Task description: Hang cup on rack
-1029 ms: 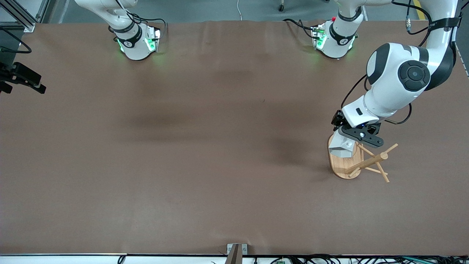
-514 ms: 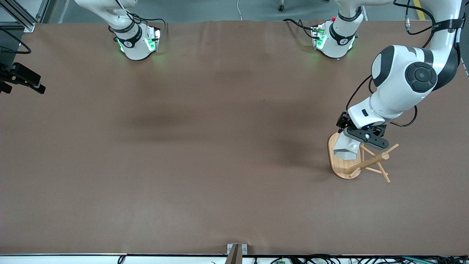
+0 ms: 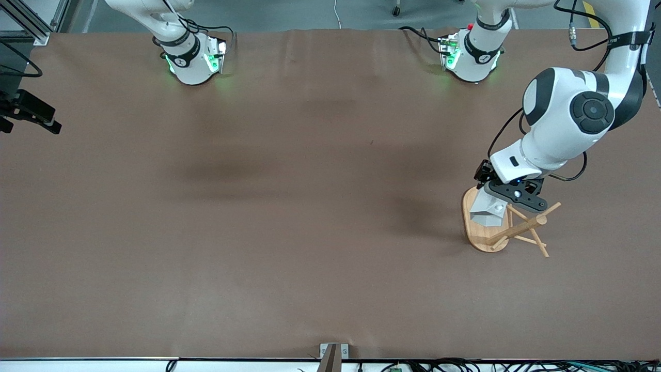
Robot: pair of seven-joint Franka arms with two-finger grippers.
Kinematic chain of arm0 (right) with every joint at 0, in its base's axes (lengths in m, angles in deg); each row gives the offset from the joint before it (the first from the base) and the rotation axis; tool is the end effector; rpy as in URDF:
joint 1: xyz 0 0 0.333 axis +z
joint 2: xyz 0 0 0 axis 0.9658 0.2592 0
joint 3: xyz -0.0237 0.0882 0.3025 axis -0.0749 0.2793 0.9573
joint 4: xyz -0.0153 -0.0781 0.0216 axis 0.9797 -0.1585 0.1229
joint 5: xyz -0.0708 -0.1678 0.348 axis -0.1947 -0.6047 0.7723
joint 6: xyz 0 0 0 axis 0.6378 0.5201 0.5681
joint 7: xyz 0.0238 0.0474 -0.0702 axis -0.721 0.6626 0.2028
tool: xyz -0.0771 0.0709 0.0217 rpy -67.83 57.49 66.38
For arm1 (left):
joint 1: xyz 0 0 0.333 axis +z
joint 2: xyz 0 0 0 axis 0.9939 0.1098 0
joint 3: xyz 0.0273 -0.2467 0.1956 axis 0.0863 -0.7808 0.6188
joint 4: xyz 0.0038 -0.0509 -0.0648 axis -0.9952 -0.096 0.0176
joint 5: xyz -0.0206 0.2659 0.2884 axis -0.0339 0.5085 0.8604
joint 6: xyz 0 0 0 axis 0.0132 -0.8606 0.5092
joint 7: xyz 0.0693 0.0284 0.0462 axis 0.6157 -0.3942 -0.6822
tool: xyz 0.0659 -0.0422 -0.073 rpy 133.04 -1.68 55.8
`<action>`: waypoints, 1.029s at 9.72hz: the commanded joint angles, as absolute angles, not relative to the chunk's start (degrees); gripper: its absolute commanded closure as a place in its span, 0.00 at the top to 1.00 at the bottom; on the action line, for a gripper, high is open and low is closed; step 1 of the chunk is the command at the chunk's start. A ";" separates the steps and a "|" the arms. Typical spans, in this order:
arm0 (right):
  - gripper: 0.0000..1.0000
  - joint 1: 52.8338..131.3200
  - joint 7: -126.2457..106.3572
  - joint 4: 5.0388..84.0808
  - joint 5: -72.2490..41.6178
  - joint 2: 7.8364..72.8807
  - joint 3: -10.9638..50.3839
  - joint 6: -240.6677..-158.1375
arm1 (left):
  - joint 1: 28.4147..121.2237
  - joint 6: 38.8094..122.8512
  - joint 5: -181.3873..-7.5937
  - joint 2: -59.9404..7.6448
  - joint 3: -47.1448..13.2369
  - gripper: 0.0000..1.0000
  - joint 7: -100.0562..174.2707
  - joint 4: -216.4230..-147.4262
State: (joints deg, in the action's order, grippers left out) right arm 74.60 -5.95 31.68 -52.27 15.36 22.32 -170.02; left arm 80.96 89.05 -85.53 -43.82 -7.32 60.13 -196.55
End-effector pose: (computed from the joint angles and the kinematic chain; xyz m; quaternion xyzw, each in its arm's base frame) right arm 0.5387 -0.0307 0.6658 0.9997 -0.0191 0.0134 0.0001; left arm 0.5768 -0.1134 0.3990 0.9703 -0.2400 0.0274 0.0093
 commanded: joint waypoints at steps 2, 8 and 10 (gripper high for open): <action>0.99 73.84 -5.00 32.90 -53.48 14.08 22.87 -170.79 | 81.14 91.11 -87.70 -41.66 -6.54 0.12 63.50 -197.35; 1.00 74.10 -4.82 32.90 -53.39 14.35 22.87 -172.20 | 81.50 91.02 -89.10 -41.93 -4.17 0.12 68.95 -196.91; 1.00 73.93 -4.82 32.90 -53.30 14.35 22.87 -172.46 | 81.67 91.20 -89.10 -41.40 -4.17 0.12 69.13 -196.56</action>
State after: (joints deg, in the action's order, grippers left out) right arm 74.54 -5.62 31.74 -52.45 15.36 22.27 -171.70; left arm 81.30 90.37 -88.02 -42.64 -4.11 67.55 -196.14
